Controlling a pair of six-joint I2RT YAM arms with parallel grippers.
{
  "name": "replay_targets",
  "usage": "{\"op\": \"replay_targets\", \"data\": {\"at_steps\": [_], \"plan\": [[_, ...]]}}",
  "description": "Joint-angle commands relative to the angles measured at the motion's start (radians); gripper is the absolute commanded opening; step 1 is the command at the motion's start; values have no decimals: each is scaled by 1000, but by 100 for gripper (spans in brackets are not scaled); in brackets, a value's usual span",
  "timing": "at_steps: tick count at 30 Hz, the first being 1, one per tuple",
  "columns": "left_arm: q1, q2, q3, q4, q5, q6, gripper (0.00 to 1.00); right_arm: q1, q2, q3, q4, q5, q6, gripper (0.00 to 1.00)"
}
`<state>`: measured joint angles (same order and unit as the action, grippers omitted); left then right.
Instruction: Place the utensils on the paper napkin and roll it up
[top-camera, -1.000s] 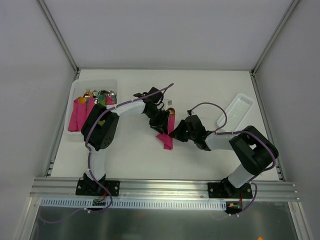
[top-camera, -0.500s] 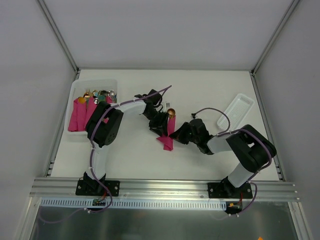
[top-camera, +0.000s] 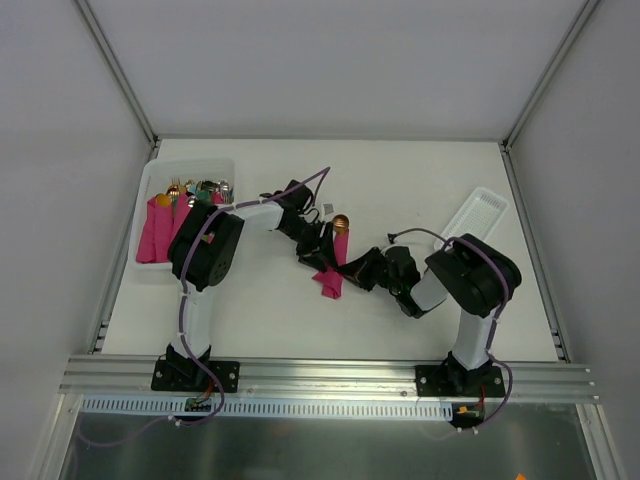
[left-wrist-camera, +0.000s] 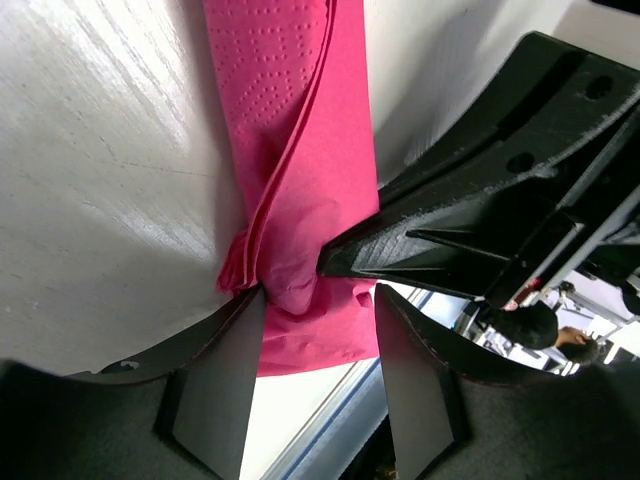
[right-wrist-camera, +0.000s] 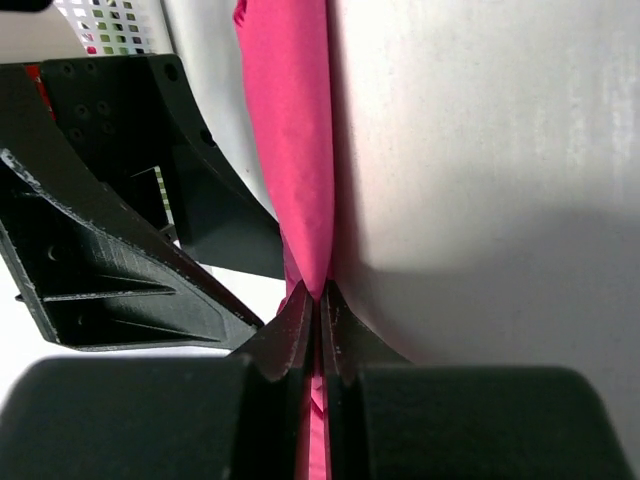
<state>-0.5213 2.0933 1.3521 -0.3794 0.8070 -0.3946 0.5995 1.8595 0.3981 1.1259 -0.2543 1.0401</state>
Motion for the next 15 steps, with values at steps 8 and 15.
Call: {"op": "replay_targets", "data": {"at_steps": [8, 15], "plan": [[27, -27, -88, 47, 29, -56, 49, -24, 132, -54, 337, 3, 153, 0], [37, -88, -145, 45, -31, -59, 53, -35, 139, -48, 374, -17, 181, 0]]}}
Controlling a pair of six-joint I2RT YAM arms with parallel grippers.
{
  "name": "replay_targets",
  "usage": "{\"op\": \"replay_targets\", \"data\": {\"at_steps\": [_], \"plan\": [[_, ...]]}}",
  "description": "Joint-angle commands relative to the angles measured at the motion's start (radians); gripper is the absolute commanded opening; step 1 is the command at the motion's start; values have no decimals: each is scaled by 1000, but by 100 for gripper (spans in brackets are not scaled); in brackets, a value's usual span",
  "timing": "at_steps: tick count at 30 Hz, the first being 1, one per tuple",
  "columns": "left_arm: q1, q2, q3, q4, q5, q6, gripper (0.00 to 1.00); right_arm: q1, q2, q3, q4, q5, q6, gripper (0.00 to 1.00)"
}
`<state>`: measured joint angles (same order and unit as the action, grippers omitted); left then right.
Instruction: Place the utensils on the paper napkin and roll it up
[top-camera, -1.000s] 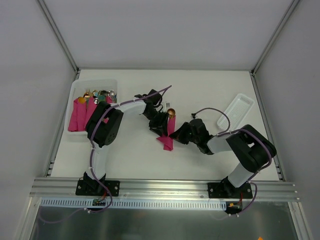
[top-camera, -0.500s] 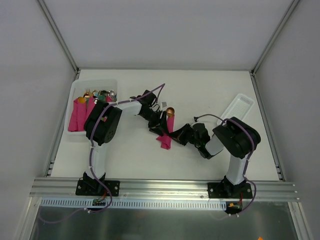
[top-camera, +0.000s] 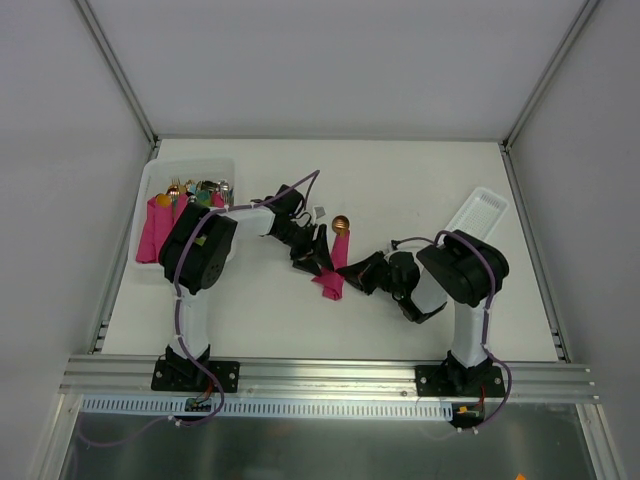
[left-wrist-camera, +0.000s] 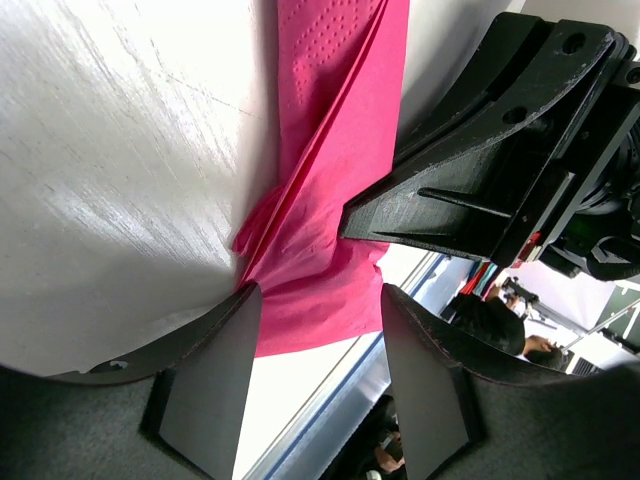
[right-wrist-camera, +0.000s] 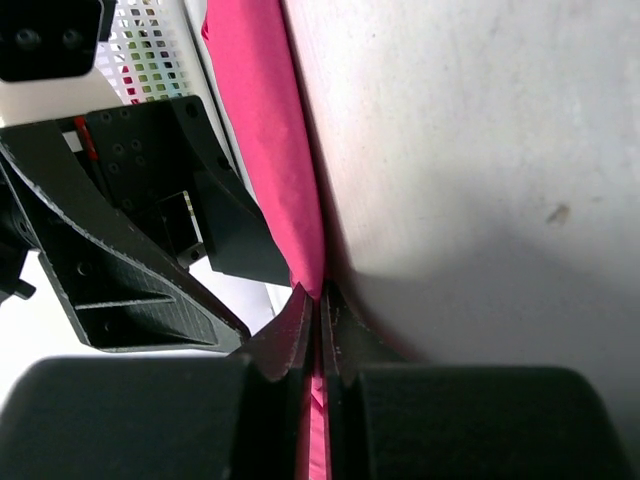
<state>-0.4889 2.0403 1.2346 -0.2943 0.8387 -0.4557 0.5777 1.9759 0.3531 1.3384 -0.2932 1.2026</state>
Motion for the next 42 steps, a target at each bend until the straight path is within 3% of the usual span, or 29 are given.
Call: {"op": "replay_targets", "data": {"at_steps": [1, 29, 36, 42], "plan": [[4, -37, -26, -42, -70, 2, 53, -13, 29, 0, 171, 20, 25, 0], [-8, 40, -12, 47, 91, -109, 53, -15, -12, 41, 194, -14, 109, 0], [4, 50, -66, 151, 164, -201, 55, -13, -18, 52, 194, -17, 126, 0], [6, 43, -98, 262, 215, -284, 48, -12, -8, 61, 194, -18, 137, 0]]}}
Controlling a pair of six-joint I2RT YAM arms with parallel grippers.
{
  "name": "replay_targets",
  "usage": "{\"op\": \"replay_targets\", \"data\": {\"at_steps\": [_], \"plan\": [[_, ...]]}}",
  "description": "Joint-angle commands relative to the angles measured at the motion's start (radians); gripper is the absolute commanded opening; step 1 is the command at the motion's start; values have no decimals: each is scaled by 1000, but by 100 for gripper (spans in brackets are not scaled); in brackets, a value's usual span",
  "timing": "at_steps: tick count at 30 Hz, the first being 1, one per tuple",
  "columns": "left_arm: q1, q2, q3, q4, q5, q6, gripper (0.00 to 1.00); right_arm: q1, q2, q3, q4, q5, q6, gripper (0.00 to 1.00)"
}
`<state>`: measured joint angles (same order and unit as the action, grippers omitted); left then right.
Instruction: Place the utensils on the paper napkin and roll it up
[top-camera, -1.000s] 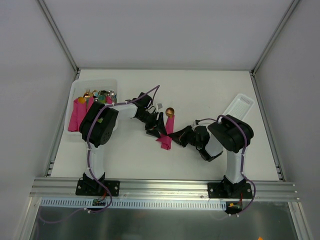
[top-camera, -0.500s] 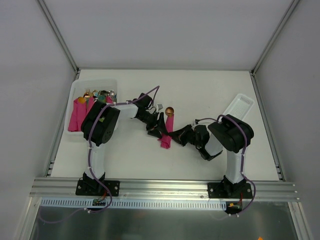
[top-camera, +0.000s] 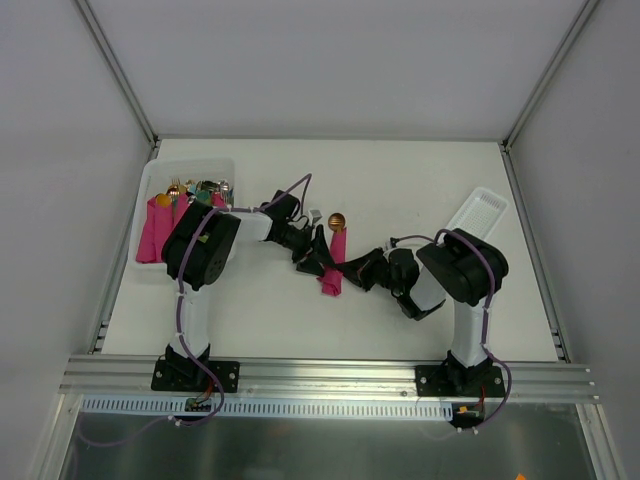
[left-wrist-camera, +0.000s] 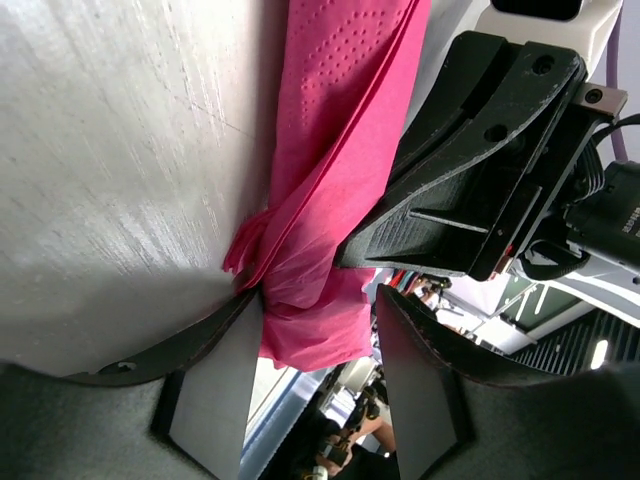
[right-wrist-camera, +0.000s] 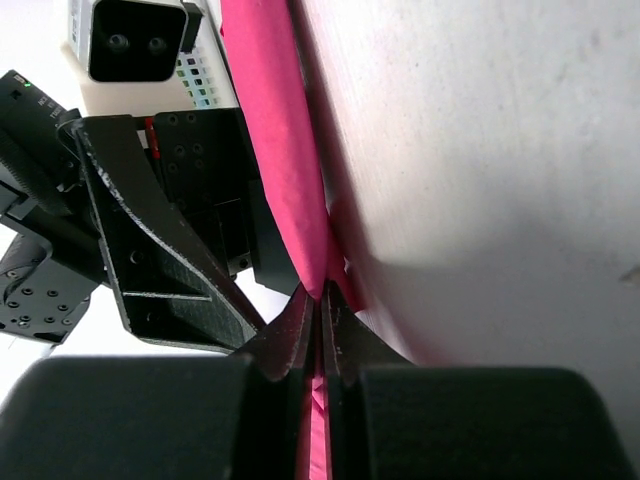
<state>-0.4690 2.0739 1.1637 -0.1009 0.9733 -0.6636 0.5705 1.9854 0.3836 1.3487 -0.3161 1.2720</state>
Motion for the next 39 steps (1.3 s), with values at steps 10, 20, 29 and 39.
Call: {"op": "replay_targets", "data": {"at_steps": [10, 20, 29, 39], "plan": [[3, -14, -119, 351, 131, -255, 36, 2, 36, 23, 184, 5, 78, 0], [4, -3, -137, 414, 145, -281, 7, 3, 73, 35, 184, -15, 75, 0], [10, -6, -144, 399, 163, -240, 0, 0, 127, 86, 182, -84, 78, 7], [18, -14, -131, 300, 160, -142, 0, -8, 168, 97, 182, -100, 76, 7]]}}
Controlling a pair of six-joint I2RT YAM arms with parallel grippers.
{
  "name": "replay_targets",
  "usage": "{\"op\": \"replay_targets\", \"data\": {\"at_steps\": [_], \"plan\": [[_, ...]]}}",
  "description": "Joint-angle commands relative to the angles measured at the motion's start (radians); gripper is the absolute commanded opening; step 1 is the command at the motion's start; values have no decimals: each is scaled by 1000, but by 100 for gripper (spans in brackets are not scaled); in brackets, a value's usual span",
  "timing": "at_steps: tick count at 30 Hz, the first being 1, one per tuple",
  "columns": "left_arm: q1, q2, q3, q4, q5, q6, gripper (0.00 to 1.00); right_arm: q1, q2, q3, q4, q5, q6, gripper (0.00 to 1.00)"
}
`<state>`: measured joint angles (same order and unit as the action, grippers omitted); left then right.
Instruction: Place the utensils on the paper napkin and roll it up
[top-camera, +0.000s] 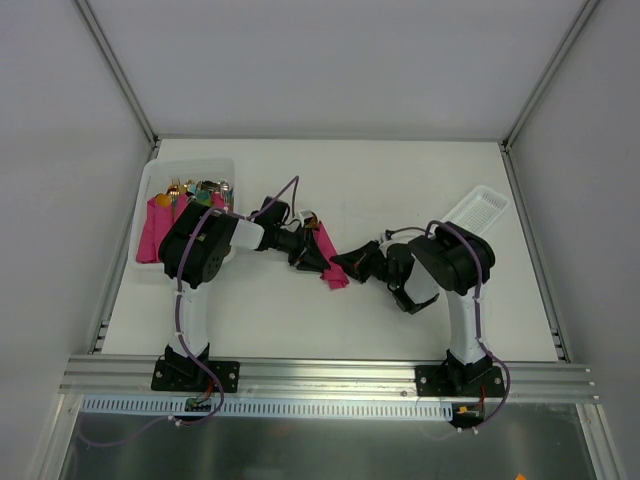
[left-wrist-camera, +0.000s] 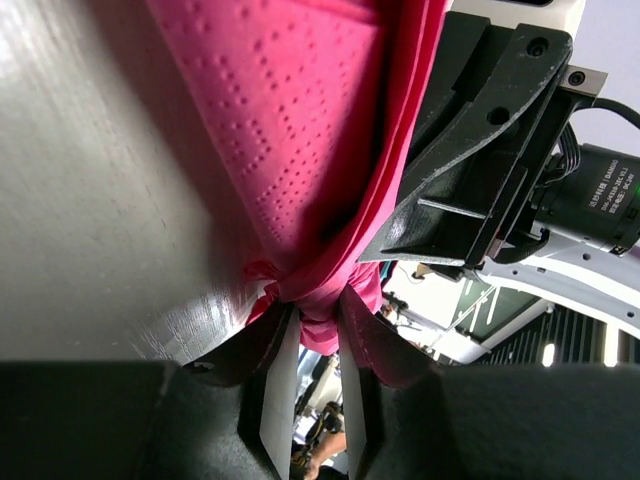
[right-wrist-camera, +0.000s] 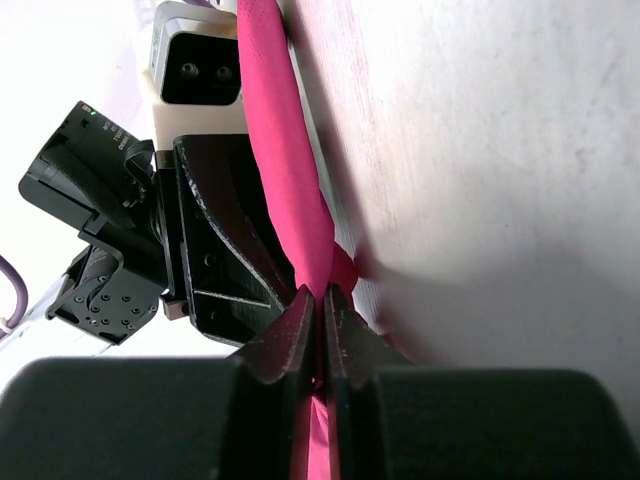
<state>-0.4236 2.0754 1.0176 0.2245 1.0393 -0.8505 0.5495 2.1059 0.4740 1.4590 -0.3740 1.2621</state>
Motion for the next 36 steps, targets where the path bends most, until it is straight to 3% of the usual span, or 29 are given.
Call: {"op": "replay_targets", "data": {"at_steps": [1, 5, 6, 10, 15, 22, 36], "plan": [[-27, -15, 18, -25, 94, 47, 0, 13, 46, 0, 72, -40, 85, 4], [-21, -28, 15, -33, 76, 53, 2, 15, 32, -43, 72, -8, 82, 0], [-18, -32, 13, -37, 65, 57, 13, 15, 28, -55, 72, -2, 83, 0], [-10, -54, 12, -88, 25, 91, 38, 15, -10, -95, 72, 27, 77, 0], [-9, -106, -13, -123, -47, 126, 50, 29, -59, -139, 73, 89, 121, 0], [-14, -166, -33, -166, -114, 168, 53, 84, -63, -130, 73, 176, 210, 0], [-43, -140, -67, -148, -131, 134, 52, 147, -55, -113, 73, 268, 286, 0]]}}
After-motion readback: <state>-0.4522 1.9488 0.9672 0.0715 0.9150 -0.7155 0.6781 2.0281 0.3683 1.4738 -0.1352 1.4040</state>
